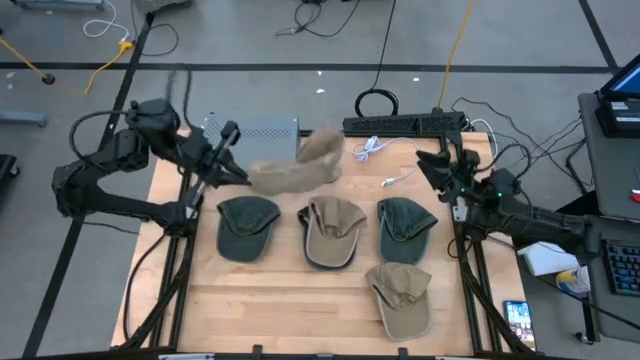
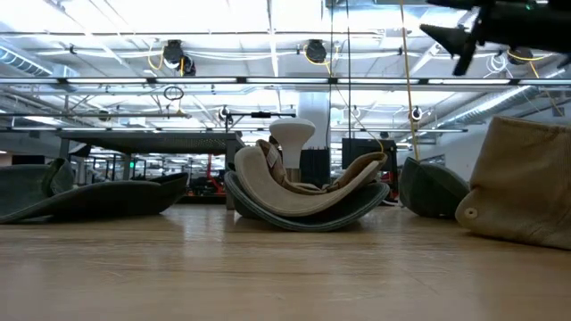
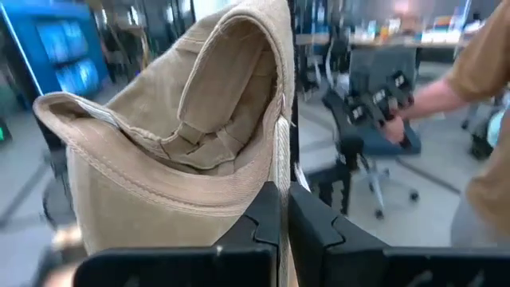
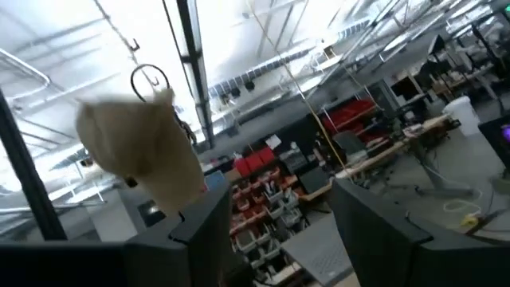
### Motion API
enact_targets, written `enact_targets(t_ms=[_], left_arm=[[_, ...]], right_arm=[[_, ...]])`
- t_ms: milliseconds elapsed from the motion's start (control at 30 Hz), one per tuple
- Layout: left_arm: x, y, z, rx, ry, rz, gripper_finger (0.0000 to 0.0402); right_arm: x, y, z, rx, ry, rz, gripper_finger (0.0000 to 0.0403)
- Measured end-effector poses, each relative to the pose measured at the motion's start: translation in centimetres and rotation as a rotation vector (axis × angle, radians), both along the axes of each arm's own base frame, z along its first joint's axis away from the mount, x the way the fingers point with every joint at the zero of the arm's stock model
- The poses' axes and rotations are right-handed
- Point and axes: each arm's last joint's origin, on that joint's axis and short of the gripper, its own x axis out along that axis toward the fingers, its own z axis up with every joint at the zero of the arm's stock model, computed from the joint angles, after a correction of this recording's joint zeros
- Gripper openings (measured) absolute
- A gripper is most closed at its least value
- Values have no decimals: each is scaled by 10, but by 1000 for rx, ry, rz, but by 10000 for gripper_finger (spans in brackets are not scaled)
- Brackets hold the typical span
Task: Pick & Place hat
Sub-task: Put the left brown cap on the shelf
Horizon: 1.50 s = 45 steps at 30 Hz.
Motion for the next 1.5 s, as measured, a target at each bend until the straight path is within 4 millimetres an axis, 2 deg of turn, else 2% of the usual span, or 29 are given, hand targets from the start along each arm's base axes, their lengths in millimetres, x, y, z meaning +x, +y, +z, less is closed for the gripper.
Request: enact_targets(t_ms=[300,467,667,833,1167,1367,1500], left_arm=[[16,13,24,-12,-250,-142,7],[32,25,28,-65,-284,-246,7],[47,44,29,-148,-278,-326,7],[57,58,25,-185,-267,-346,7],[68,66,19,-193,-251,-377,7],[70,65,18,-184,-249,-386,7],[71,66,17,-193,-241,-387,7]], right_arm=[[37,-9,82,-123,11,118,208],[65,-17,125,-186,-4,200,218],[96,-26,156,-232,-4,298,255],[124,-26,167,-243,3,356,270],[170,-11,159,-252,38,451,259],[186,3,159,-297,-16,554,258],[187,10,159,-308,-26,566,258]])
